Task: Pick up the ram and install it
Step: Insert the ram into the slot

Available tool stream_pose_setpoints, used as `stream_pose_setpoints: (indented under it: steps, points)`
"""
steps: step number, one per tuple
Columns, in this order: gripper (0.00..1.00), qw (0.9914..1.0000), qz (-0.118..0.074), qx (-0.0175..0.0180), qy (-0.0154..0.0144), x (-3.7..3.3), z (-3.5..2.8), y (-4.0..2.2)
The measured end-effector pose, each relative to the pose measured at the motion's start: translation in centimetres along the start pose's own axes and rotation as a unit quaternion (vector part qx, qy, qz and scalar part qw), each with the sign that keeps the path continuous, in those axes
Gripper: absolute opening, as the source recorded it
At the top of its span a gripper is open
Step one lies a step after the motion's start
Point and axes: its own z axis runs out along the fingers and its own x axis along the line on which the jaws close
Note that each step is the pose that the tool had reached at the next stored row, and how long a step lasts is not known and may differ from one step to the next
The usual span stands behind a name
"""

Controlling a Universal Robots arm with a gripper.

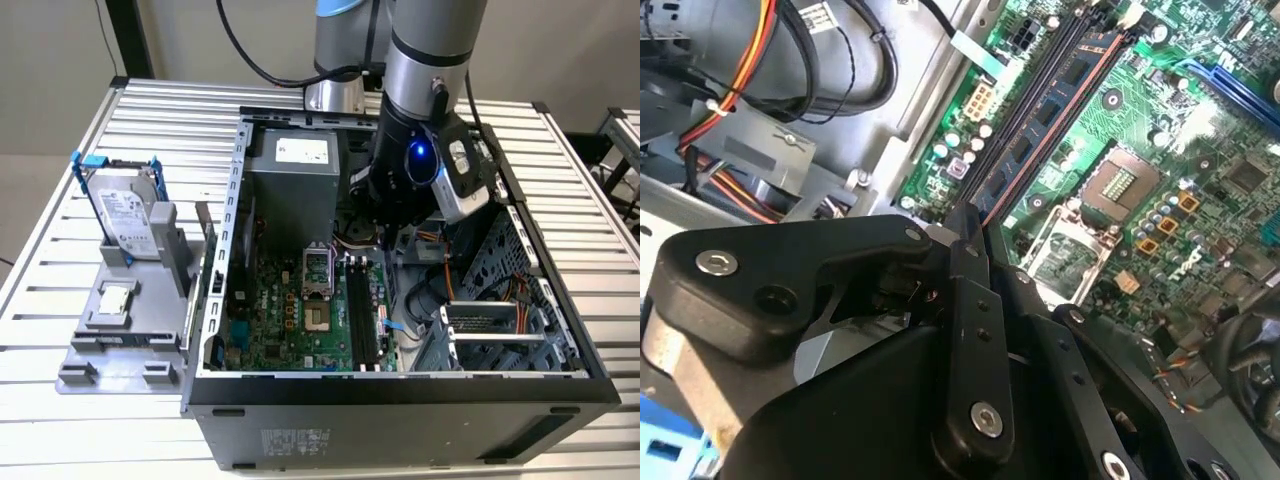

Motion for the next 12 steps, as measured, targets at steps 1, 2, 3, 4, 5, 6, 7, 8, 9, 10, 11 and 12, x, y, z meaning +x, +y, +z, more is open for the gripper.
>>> stream_pose_setpoints:
  steps: [1,2,3,4,5,6,7,8,9,10,11,12]
  points:
    - [0.00,1.00000,0.000,0.0000,0.0000,0.01,0.18,0.00]
    - [0.00,1.00000,0.000,0.0000,0.0000,0.02,0.38,0.00]
    - [0.00,1.00000,0.000,0.0000,0.0000,0.04,0.55,0.00]
    - [0.00,1.00000,0.000,0.0000,0.0000,0.05,0.67,0.00]
    - [0.00,1.00000,0.000,0.0001,0.0000,0.06,0.82,0.00]
    - [0.00,1.00000,0.000,0.0000,0.0000,0.06,1.01,0.00]
    - [0.00,1.00000,0.000,0.0000,0.0000,0.09,1.11,-0.01]
    - [0.00,1.00000,0.000,0.0000,0.0000,0.09,1.10,-0.01]
    - [0.00,1.00000,0.000,0.0001,0.0001,0.09,1.10,-0.01]
    - [0.00,1.00000,0.000,0.0001,0.0001,0.09,1.10,-0.01]
    - [0.00,1.00000,0.000,0.0001,0.0001,0.09,1.12,-0.01]
    - [0.00,1.00000,0.000,-0.0001,0.0000,0.09,1.25,0.00]
